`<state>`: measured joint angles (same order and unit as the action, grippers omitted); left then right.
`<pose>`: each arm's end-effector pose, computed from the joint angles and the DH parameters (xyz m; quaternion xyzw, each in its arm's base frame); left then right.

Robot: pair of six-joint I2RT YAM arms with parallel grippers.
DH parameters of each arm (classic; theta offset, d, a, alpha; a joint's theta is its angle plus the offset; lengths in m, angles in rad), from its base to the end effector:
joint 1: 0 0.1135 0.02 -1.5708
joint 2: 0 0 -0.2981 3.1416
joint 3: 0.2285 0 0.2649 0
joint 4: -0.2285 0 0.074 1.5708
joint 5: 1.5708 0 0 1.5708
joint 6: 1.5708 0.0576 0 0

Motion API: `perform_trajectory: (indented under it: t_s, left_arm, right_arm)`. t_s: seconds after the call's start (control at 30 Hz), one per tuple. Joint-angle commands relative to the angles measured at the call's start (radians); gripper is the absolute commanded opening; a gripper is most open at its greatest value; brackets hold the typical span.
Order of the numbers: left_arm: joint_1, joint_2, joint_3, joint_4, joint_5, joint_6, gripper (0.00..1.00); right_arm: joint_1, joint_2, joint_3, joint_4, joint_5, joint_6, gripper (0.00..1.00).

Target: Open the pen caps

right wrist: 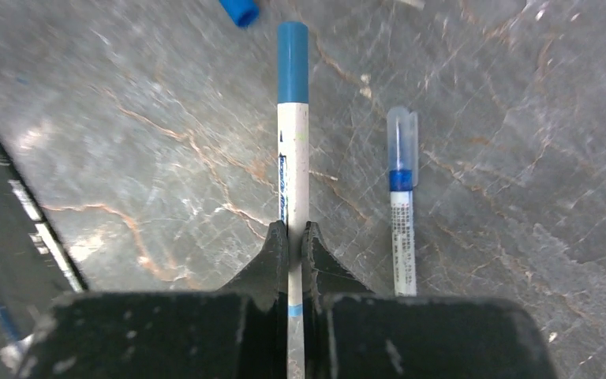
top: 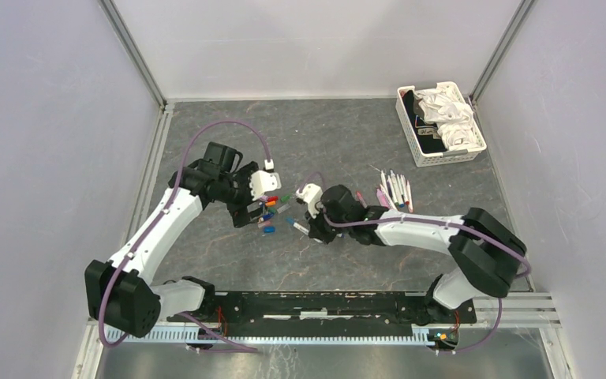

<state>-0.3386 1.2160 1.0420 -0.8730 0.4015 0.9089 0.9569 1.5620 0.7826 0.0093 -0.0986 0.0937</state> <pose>0.2231 -0.1024 0.2975 0.5947 0.7381 -0.1135 0.2977 0.1897 0.2790 0.1815 -0.4022 0.8274 0.2345 0.3140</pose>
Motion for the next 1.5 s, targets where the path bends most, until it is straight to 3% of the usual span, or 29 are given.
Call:
perform_trajectory:
  t_s: [0.0,0.27,0.53,0.7,0.87,1.03,1.13,1.2,1.27,1.33,1.47]
  left_arm:
    - [0.002,-0.025,-0.025,-0.040,0.185,0.145,1.00]
    - [-0.023,-0.003,-0.002,-0.114,0.378,0.225,0.94]
    - [-0.120,0.035,0.010,-0.116,0.338,0.257,0.86]
    - [-0.201,0.055,0.008,-0.083,0.229,0.241,0.65]
    - [-0.222,0.056,-0.006,-0.052,0.154,0.247,0.51]
    - [-0.241,0.060,0.001,-0.047,0.154,0.242,0.31]
    - [-0.262,0.064,-0.001,-0.049,0.175,0.224,0.26]
    - [-0.275,0.069,-0.002,-0.054,0.193,0.218,0.19]
    - [-0.286,0.073,0.000,-0.055,0.195,0.211,0.05]
    - [-0.289,0.073,0.002,-0.055,0.190,0.209,0.03]
    - [-0.289,0.067,0.004,-0.058,0.182,0.208,0.02]
  right_arm:
    - [-0.082,-0.094,0.031,0.013,-0.260,0.039,0.00]
    - [-0.187,-0.073,0.113,-0.088,-0.645,0.005,0.00]
    - [-0.187,-0.009,0.197,-0.182,-0.806,-0.044,0.00]
    - [-0.187,0.017,0.225,-0.184,-0.828,-0.031,0.00]
    - [-0.188,0.019,0.234,-0.194,-0.829,-0.030,0.00]
    - [-0.189,0.034,0.238,-0.176,-0.834,-0.005,0.00]
    - [-0.188,0.048,0.228,-0.124,-0.845,0.049,0.01]
    - [-0.188,0.063,0.225,-0.084,-0.852,0.087,0.05]
    - [-0.188,0.076,0.217,-0.040,-0.865,0.131,0.09]
    - [-0.189,0.092,0.213,-0.017,-0.869,0.166,0.26]
    - [-0.188,0.110,0.173,0.139,-0.877,0.283,0.42]
